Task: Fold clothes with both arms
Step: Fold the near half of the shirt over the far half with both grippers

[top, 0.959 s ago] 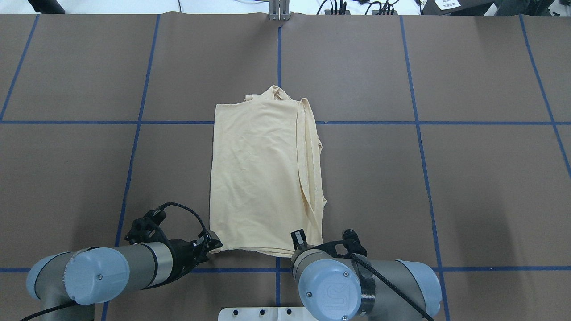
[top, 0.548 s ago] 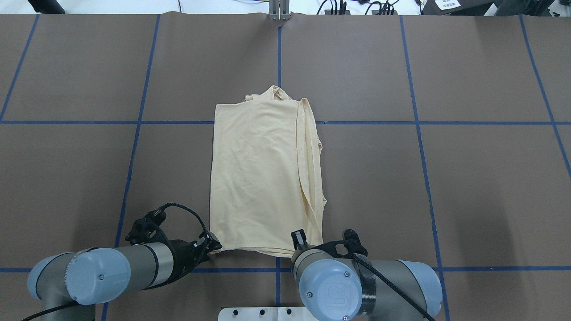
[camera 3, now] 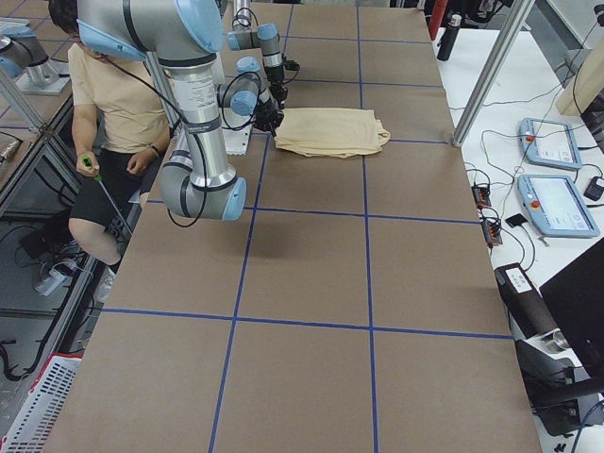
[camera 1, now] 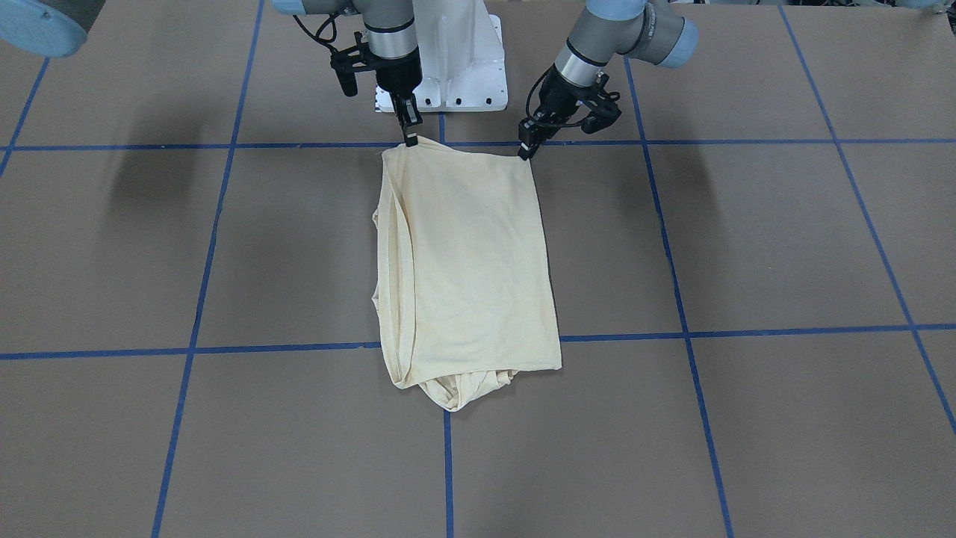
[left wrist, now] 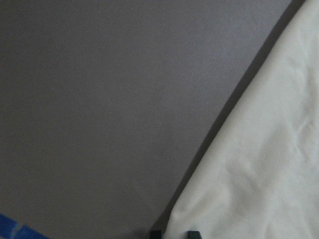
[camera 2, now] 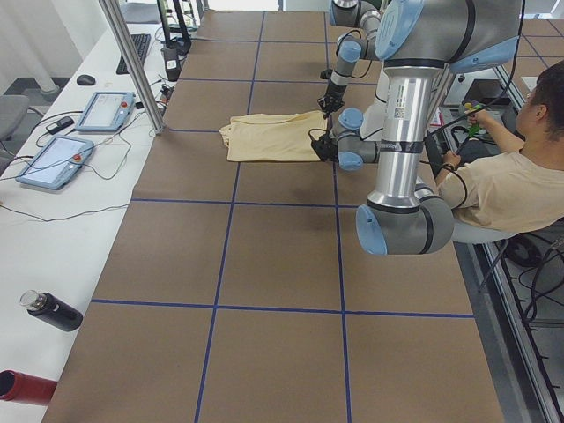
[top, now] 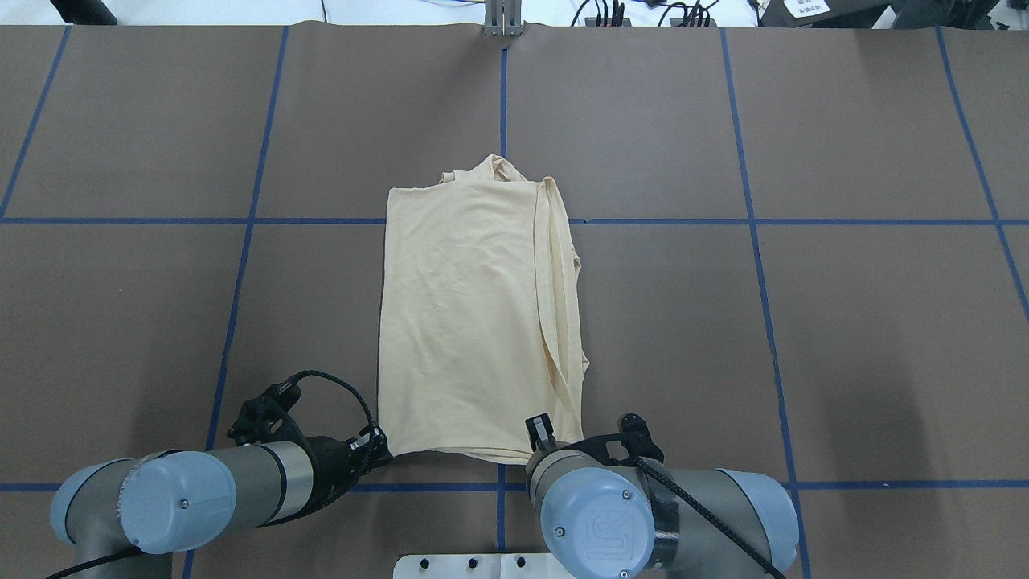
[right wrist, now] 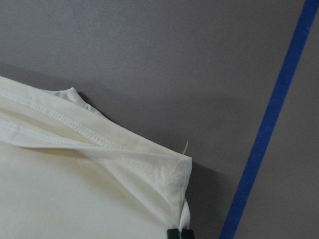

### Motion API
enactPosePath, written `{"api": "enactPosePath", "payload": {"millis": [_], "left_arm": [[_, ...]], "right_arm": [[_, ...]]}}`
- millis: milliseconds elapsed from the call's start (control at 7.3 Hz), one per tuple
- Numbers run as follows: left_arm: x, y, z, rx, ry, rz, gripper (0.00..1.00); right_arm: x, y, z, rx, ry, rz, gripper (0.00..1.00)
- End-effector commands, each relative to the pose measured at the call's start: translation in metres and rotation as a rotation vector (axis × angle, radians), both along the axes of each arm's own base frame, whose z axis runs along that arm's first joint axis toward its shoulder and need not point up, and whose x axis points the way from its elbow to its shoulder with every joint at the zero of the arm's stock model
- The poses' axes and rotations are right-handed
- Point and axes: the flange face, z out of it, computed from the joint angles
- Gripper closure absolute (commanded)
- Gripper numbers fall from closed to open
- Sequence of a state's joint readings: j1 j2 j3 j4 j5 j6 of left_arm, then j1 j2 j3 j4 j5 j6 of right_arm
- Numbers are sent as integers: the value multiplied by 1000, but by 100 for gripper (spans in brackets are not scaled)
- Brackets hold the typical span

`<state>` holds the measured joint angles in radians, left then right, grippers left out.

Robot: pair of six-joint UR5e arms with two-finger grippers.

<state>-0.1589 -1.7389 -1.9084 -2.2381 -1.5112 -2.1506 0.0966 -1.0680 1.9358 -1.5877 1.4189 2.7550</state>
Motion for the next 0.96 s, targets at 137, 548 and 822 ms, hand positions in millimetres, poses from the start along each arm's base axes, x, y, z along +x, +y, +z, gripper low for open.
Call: {"api": "enactPosePath", "payload": {"millis": [137,548,822], "left_arm": [[-13,2,-20,6,43,5,100],[-59,11,-74,13,112,15,100],[-89,-12,-99,15,100,26,100]], "right_arm": [[8,3,-2,2,-11,-4,100],[74,-4,-35,5,-70,11,100],[104,-65,-58,3,-98,46,100]]}}
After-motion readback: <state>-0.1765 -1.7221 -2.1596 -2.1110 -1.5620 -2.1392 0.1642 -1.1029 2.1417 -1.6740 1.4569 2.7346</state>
